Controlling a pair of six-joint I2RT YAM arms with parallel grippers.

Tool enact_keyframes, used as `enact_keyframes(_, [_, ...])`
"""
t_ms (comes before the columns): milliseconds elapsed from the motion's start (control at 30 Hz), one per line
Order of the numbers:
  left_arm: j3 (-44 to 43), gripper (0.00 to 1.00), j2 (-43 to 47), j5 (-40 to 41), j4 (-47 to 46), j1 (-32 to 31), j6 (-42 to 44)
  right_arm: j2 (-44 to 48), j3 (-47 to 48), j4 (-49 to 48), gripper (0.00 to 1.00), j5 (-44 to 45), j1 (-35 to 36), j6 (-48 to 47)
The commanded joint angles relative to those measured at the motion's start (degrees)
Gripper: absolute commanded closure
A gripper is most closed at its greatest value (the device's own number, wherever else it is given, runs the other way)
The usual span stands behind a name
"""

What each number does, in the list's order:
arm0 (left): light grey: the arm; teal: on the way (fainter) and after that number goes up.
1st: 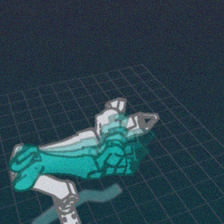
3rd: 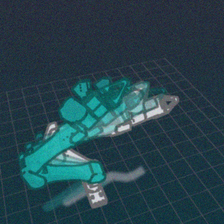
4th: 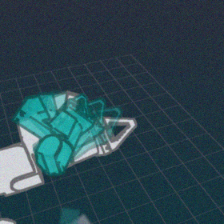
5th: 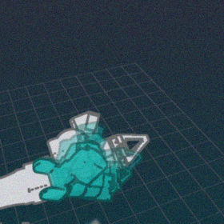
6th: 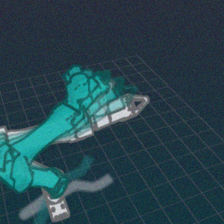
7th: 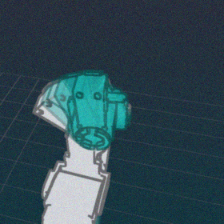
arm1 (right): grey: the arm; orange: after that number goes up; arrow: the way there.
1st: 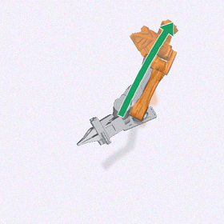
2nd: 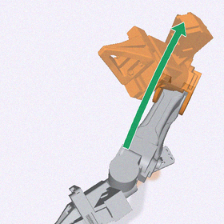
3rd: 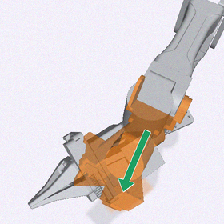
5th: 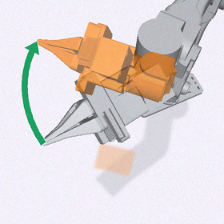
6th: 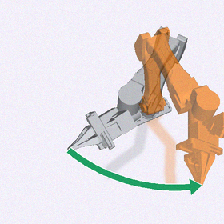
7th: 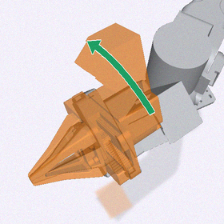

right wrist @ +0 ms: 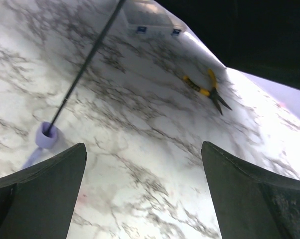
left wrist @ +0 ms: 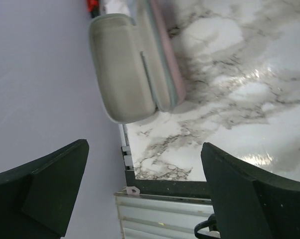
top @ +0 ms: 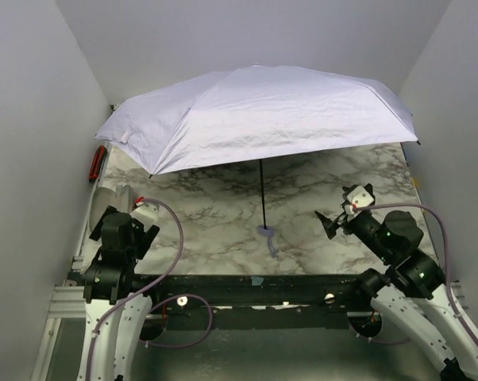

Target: Open the umbrella

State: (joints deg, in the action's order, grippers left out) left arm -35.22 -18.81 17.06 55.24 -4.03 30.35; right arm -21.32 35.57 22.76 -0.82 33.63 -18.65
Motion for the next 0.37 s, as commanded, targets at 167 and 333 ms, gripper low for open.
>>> enact_keyframes(167, [0.13,0.02,6.22,8.28,-9.83,3.55,-6.05,6.95,-0.43,10.39,0.00,8.86,-1.86,-9.73])
enact_keyframes(333, [-0.21,0.01,8.22,8.30,-10.86,3.51,-6.01,7.60,-0.69,10.12,0.00,8.96,-3.10,-9.03])
